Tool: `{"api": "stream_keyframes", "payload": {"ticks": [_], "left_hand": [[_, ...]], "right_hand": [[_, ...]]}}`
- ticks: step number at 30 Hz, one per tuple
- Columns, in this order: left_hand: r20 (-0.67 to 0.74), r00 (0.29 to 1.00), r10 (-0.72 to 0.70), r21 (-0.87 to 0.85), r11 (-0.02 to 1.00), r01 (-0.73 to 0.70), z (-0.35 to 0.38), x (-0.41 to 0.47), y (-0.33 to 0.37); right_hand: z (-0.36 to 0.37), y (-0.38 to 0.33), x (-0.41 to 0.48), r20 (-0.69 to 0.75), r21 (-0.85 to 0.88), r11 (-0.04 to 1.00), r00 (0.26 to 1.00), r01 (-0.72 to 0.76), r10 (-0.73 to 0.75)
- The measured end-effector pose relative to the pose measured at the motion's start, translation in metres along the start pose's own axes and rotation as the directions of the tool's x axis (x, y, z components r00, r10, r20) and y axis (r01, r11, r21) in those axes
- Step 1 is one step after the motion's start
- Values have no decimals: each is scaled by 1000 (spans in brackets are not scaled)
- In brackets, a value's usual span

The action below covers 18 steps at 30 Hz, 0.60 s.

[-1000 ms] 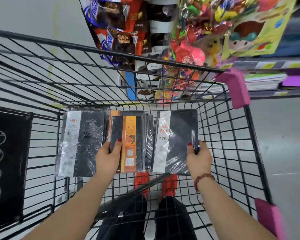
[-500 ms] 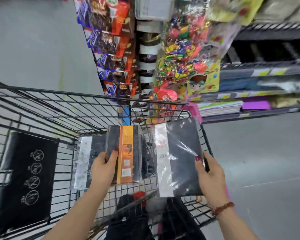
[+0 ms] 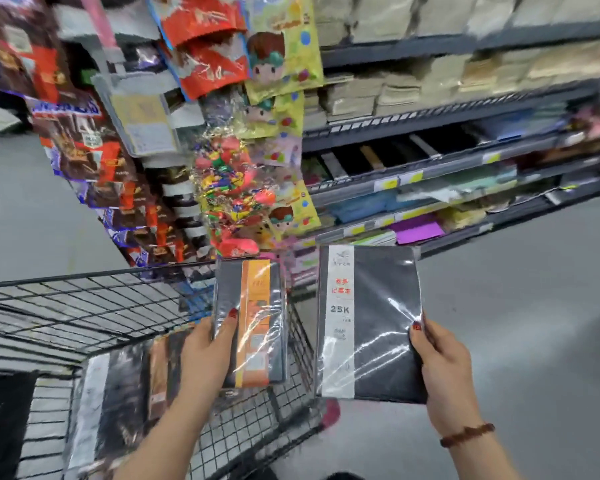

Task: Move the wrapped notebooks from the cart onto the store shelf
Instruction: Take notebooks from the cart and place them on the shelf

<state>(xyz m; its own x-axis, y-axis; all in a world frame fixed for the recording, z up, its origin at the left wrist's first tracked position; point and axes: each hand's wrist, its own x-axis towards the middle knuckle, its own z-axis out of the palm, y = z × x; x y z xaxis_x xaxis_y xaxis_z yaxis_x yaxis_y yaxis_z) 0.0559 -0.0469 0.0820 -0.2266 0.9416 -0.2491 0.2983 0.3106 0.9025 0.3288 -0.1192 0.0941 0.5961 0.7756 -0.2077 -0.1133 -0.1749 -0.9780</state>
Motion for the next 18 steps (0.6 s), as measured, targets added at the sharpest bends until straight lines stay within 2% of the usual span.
{"api": "stream_keyframes", "payload": {"ticks": [6,10,18], "left_hand": [[106,994,18,-28,1000,-15,121,-43,27],[190,981,25,-36,999,-18,190,-74,56],[310,944,118,38,990,-136,281,-72,102]], "right_hand": [[-122,-23,20,-89,104,994,996,38,-29],[-190,-30,31,-186,182,983,982,-5,40],[-265,-30,68,-392,249,968,916,16,86]]}}
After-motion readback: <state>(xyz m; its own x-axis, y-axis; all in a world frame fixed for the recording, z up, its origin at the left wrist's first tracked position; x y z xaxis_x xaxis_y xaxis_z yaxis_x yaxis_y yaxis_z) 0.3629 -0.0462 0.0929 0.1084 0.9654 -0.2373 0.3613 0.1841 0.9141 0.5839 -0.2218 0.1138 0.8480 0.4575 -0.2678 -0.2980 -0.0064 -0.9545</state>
